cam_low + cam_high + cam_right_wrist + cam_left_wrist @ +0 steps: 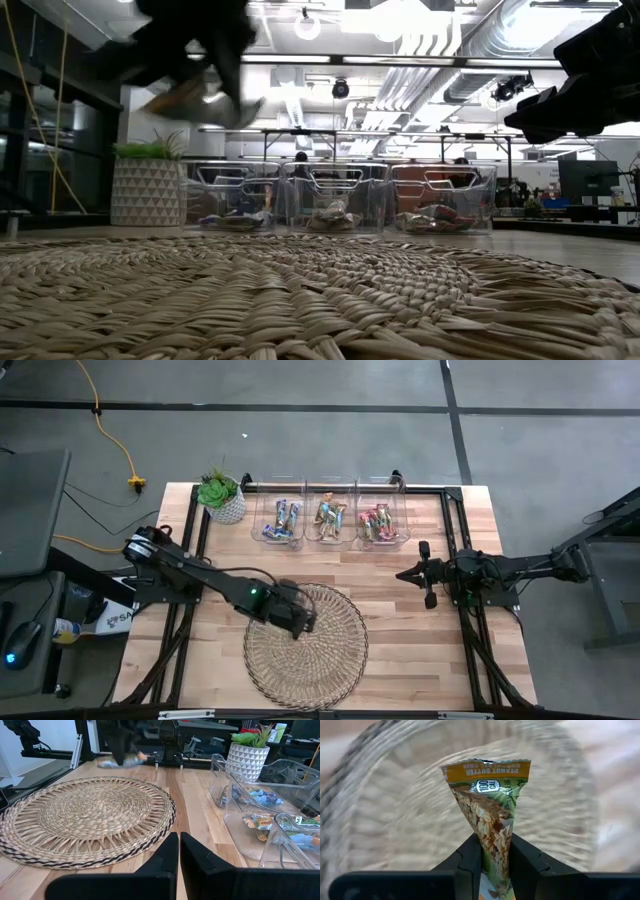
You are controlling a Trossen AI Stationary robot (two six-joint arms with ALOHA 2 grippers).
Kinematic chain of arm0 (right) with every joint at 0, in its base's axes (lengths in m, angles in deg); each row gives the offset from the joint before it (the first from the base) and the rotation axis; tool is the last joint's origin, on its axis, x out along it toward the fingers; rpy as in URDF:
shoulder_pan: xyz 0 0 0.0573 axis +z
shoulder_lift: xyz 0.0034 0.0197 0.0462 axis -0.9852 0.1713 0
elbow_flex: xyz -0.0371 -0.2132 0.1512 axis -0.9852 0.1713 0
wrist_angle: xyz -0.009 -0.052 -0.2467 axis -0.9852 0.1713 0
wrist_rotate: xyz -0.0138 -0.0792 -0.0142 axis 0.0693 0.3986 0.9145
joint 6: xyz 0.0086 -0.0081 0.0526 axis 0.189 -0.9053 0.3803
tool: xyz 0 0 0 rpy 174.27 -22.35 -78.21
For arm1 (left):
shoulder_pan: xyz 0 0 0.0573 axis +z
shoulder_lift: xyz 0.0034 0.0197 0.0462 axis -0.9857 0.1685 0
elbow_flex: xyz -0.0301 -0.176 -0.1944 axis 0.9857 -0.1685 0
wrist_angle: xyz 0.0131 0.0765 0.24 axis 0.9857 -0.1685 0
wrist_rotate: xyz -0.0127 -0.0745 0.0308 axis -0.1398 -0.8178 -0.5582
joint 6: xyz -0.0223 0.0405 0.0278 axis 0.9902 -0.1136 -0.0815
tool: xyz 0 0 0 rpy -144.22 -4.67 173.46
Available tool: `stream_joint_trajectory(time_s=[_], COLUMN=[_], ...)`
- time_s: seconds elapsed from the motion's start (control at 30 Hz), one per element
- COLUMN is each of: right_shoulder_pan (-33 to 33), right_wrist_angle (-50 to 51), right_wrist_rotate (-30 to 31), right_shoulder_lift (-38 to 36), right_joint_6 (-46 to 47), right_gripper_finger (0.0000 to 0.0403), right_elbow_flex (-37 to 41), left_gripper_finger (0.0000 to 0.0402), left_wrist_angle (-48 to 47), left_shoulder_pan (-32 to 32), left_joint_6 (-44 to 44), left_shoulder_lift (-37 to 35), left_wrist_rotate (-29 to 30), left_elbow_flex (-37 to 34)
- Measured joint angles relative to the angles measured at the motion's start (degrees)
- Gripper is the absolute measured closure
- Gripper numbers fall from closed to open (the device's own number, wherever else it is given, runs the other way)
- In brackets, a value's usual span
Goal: Pick and place Granola Bars by type
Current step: Put the yellow granola bar into the middle transparent bin
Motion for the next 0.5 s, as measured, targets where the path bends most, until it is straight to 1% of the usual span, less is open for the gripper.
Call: stream_joint_trajectory(time_s=[0.17,0.4,0.5], right_shoulder_pan=[0.0,0.0,0.0], right_wrist_angle=[0.0,0.0,0.0], right_wrist_rotate=[0.0,0.0,0.0], right_shoulder_lift=[0.1,0.1,0.1], right_joint_6=[0.0,0.0,0.0], right_gripper_finger=[0.0402,0.0402,0.0402], right_elbow_flex=[0.0,0.0,0.0], left_gripper_finger=[0.0329,0.0329,0.0329], left_wrist_angle=[1.9,9.7,13.1], left_shoulder_pan=[0.0,0.0,0.0], left_joint_6=[-13.8,-34.2,-42.5], left_shoulder_lift=[0.0,0.0,0.0], left_wrist_rotate=[5.1,13.8,15.2], left_elbow_flex=[6.8,14.4,17.2])
